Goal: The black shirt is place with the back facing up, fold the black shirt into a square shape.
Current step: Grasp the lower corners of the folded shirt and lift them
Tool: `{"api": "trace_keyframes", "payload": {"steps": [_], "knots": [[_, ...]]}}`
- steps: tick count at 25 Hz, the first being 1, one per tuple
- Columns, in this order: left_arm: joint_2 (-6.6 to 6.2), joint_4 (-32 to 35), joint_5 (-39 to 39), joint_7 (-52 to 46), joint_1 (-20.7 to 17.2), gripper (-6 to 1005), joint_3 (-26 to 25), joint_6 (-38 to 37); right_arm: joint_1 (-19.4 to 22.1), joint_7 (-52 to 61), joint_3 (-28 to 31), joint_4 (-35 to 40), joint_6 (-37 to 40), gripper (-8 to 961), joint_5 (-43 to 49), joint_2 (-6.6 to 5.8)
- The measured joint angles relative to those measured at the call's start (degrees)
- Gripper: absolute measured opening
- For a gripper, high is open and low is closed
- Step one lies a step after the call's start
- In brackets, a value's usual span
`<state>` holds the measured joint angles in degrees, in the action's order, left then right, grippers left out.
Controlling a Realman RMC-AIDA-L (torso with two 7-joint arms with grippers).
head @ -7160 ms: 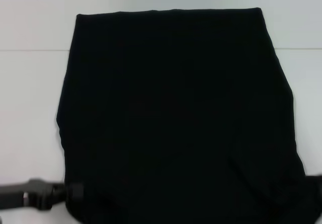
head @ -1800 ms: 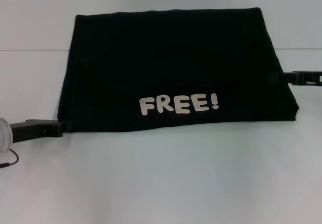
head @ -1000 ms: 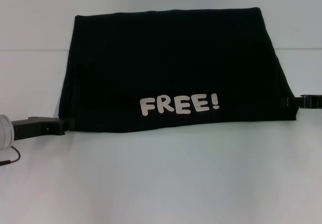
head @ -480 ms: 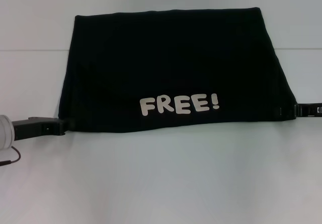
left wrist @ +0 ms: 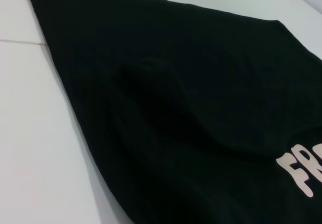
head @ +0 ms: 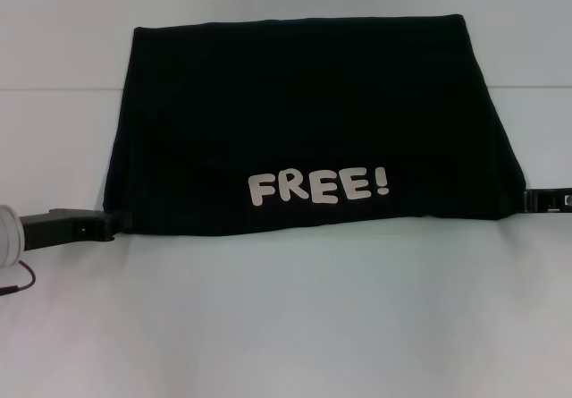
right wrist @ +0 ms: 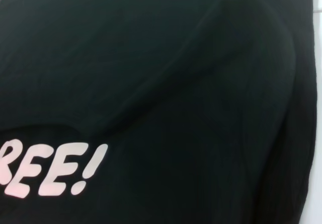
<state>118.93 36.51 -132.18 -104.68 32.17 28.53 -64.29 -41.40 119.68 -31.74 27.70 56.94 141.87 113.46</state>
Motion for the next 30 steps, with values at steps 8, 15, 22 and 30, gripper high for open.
{"api": "trace_keyframes", "payload": {"steps": [8,15,22,30], "knots": [[-0.07,0.8,0.0,-1.1,-0.3,57,-0.3,-1.8,2.2,-2.7,0.6,1.5,3.4,17,-3.0,-0.72],[-0.83,5.2,0.0,-6.3,-2.6,65,-0.5,-13.0,7.3,-5.2,0.7,6.1,12.5,10,-6.2,-1.36],[-1.27,7.9,-2.7,-7.5,-5.5,73,-4.7,-30.4,14.0,-11.7,3.8,9.4,28.2,9,-6.6,-3.29],[-1.39,8.7,-4.5,-3.8,-8.7,82,-6.0,-43.6,21.9,-20.6,8.9,10.0,41.1,9,-6.3,-5.2]]}}
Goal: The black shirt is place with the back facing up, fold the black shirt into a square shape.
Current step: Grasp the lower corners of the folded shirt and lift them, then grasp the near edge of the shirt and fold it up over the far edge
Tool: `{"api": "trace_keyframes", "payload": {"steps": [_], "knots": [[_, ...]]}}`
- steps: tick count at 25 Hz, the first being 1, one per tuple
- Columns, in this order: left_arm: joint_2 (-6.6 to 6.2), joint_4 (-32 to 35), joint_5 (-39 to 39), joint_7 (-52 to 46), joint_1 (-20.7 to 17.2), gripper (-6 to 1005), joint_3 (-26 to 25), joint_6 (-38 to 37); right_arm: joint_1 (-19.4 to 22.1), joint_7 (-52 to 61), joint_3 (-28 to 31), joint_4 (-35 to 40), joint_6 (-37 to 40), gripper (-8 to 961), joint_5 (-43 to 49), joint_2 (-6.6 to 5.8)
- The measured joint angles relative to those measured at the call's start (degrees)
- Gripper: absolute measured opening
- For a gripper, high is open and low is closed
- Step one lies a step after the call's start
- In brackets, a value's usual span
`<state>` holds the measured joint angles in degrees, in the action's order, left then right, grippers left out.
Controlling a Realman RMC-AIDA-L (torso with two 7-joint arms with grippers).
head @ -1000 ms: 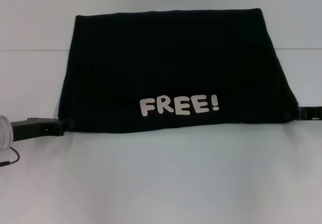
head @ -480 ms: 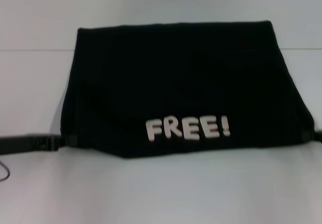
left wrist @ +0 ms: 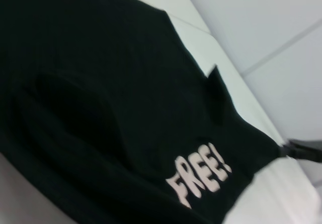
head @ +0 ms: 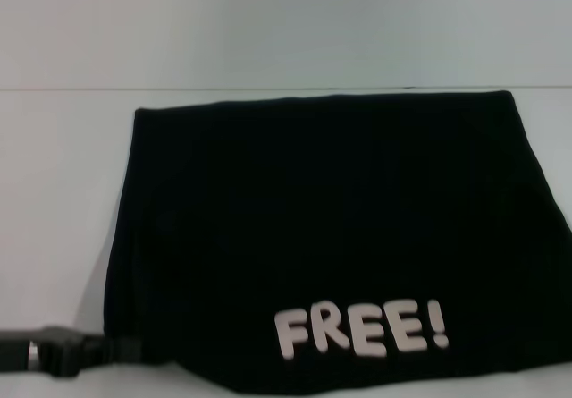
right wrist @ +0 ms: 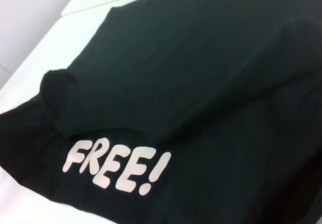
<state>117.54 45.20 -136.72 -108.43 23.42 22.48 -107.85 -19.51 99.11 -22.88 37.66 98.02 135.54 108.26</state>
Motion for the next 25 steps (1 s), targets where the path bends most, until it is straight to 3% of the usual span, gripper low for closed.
{"api": "trace_keyframes", "payload": {"steps": [5,12,20,25], "knots": [[0.31,-0.1,-2.1,2.0,-0.5,88,-0.1,-7.1,1.9,-0.9,0.9,0.1,3.0,9,0.1,-0.46],[-0.25,-0.6,-1.9,2.0,0.4,96,-2.9,-6.0,1.5,-1.4,2.3,0.1,3.7,9,-0.2,-0.56],[-3.96,-4.3,-1.7,0.3,7.8,105,-9.9,3.3,-4.7,-3.3,8.3,0.3,1.7,10,-0.7,-0.39],[-6.13,-6.4,-1.2,-3.8,13.2,111,-10.8,13.9,-10.2,-0.7,9.8,-0.5,-7.0,10,-0.7,-1.08]]}}
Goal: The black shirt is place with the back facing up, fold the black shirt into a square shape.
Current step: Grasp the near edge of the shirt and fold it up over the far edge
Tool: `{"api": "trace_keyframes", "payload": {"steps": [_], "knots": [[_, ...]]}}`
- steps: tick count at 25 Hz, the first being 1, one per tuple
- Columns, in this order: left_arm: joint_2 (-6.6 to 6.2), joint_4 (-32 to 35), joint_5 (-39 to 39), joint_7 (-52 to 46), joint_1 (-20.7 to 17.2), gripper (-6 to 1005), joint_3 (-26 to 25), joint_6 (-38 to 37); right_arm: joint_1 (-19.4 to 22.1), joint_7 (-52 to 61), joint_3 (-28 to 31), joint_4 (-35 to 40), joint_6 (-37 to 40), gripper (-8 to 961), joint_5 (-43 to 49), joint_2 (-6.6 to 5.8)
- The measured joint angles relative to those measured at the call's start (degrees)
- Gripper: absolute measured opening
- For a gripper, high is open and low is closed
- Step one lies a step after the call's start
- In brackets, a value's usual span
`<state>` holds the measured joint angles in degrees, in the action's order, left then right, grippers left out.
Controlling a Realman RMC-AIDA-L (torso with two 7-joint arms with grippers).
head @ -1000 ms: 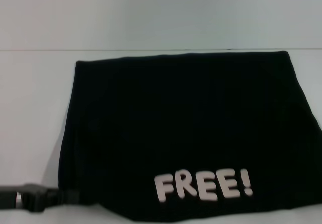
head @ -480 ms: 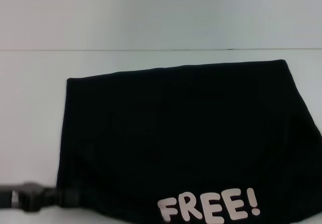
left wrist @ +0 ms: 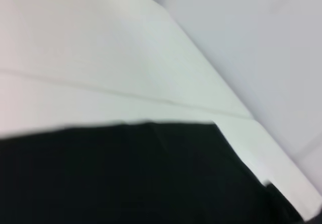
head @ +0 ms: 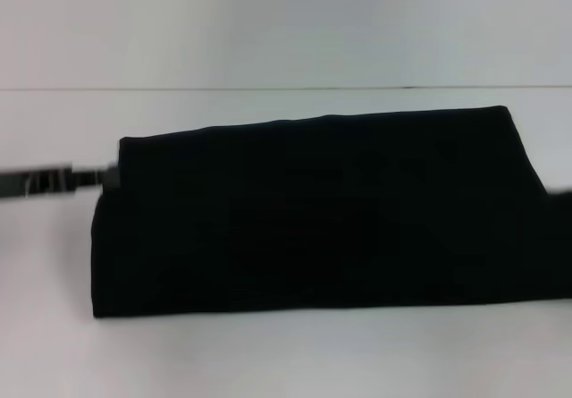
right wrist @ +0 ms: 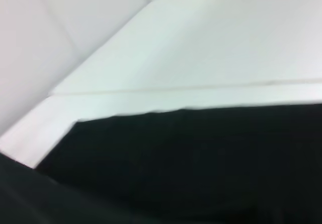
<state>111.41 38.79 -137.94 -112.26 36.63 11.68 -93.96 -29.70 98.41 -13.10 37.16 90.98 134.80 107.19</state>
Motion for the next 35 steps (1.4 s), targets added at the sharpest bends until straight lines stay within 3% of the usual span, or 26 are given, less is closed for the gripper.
{"api": "trace_keyframes", "payload": {"steps": [4,11,19,29,35], "knots": [[-0.56,-3.6,-0.1,-1.7,4.1,115,1.6,9.5,-4.9,3.2,-3.2,-3.8,-11.9,9,0.4,-0.68],[0.49,-8.9,-0.3,-4.3,8.6,123,11.5,30.0,-12.9,6.4,-10.2,-10.1,-29.1,10,0.4,-1.08],[1.04,-9.4,-0.3,-4.4,10.1,132,12.5,36.4,-19.3,8.1,-15.1,-13.4,-43.4,9,0.4,0.72],[0.6,-9.2,0.1,-4.5,11.3,143,12.4,37.8,-22.5,8.3,-16.1,-13.9,-48.1,10,-0.1,1.18],[1.68,-10.4,0.0,-4.3,11.5,150,12.5,41.6,-22.6,7.7,-16.1,-15.1,-51.0,9,-0.1,1.76]]}}
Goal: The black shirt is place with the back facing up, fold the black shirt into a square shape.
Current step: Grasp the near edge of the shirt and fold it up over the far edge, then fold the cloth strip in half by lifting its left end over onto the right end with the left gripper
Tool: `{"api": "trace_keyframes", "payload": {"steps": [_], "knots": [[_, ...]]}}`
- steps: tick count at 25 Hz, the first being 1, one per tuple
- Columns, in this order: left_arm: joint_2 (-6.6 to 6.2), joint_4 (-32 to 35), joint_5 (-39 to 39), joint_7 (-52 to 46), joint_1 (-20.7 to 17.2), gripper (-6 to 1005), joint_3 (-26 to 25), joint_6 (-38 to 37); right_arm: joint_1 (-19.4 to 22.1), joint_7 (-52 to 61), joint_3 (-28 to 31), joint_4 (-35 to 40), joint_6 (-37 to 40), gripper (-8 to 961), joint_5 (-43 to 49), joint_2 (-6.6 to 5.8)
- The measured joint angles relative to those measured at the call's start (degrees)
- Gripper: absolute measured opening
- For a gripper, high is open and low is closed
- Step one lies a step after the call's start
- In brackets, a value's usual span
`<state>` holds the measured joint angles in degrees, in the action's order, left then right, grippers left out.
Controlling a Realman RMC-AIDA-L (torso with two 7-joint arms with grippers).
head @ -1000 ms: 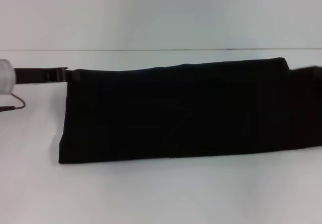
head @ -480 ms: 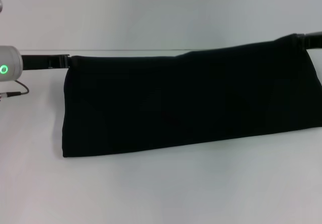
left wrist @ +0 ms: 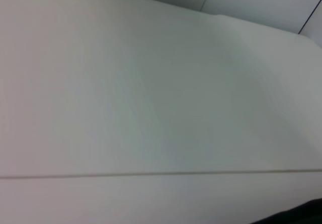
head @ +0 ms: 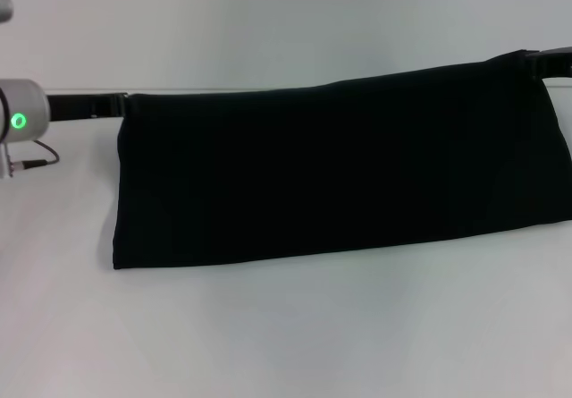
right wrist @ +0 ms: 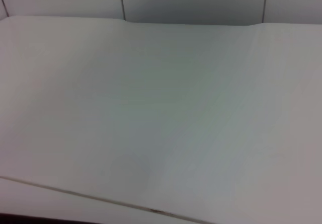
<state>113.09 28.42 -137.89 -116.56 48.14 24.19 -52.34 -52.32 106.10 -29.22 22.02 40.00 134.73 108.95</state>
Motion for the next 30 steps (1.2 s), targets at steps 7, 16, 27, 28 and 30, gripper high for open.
{"api": "trace_keyframes", "payload": {"steps": [7,16,27,28,30], "knots": [[1.88,-2.1,0.2,-0.2,0.5,158,1.5,7.6,-0.3,0.5,-0.9,-0.9,-2.3,10,-0.4,0.9],[4.07,-0.4,0.6,-1.6,-0.1,252,1.1,12.9,2.1,0.7,-2.1,5.8,-1.8,206,-0.8,1.95],[2.17,12.3,13.4,-8.6,-10.3,685,0.9,-28.1,7.2,4.1,-1.7,13.5,19.6,674,-7.5,2.13],[2.17,12.3,13.4,-8.6,-10.3,714,0.9,-28.1,7.9,3.8,-1.7,13.6,21.5,714,-9.3,2.03],[1.21,12.6,13.5,-11.2,-12.3,771,0.8,-33.6,10.0,2.3,-1.7,13.5,26.1,794,-13.9,1.87]]}}
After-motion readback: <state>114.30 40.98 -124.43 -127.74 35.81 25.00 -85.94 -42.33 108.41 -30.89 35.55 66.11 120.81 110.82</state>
